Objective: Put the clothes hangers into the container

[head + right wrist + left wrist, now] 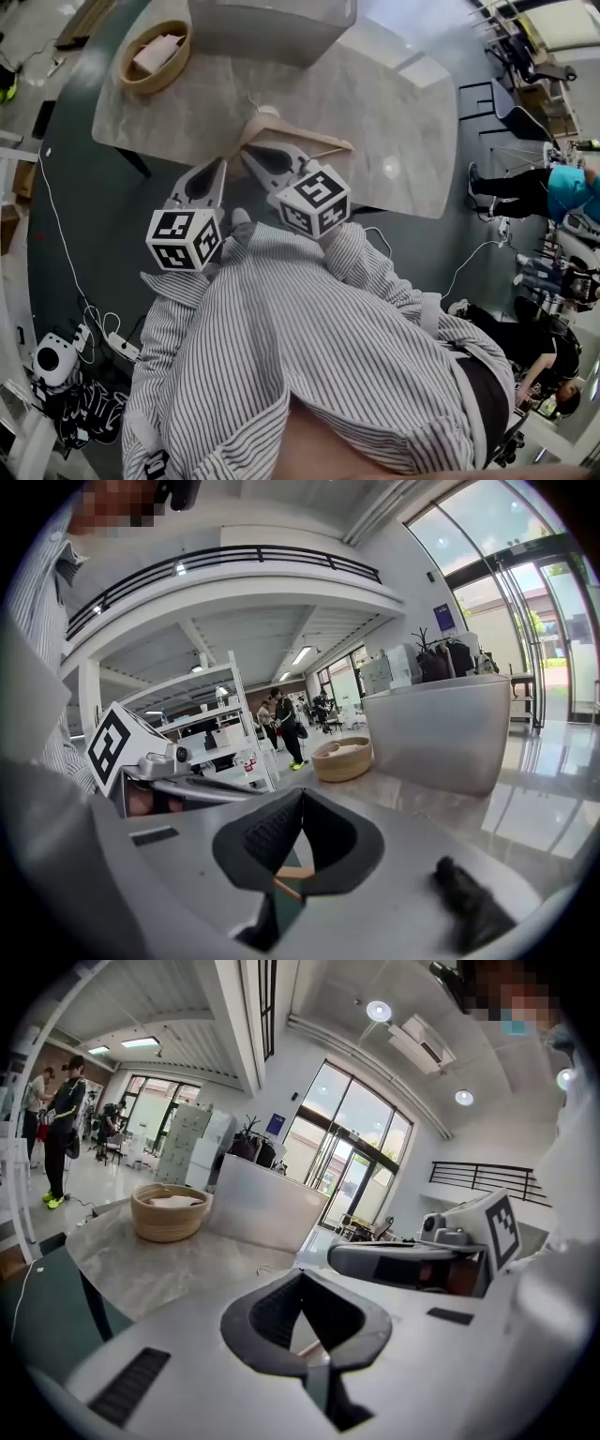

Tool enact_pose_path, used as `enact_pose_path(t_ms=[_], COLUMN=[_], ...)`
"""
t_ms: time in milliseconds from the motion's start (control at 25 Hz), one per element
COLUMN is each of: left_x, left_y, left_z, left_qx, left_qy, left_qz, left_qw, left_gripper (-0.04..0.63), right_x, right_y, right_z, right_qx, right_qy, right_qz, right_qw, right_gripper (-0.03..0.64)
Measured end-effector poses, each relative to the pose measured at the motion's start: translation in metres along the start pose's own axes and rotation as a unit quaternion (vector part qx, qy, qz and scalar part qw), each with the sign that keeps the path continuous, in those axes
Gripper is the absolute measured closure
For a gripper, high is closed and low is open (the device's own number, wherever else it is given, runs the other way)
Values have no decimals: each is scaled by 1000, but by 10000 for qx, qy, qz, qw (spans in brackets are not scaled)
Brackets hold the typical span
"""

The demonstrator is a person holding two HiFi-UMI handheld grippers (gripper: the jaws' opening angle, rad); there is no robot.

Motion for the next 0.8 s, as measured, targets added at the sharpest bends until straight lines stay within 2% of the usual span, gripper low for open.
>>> enact_pose_path(t_ms=[360,600,800], left_x=[4,10,13], left_y=[-4,-20,-25], left_z=[12,6,-2], left_qx=[149,306,176], left_qy=[40,82,6], left_qz=[-59,-74,9], left_qw=[9999,9995,9998], left_gripper=[586,586,586], right_x=[1,5,6], right_y=[8,13,8], right_z=[17,27,32], right_qx=[394,317,189], right_qy=[-188,-116,-125], right_qz=[-158,-107,-104], right_qw=[9989,9994,9997], right_gripper=[601,601,601])
Point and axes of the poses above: the fingertips, and each gripper's own axes: z forward along the fingers, y to its right, x out of its top, the point moved 10 cm from there along -z, backward along the fingers, and after that the axes turned 3 degrees about y, right-handed, at the moved point
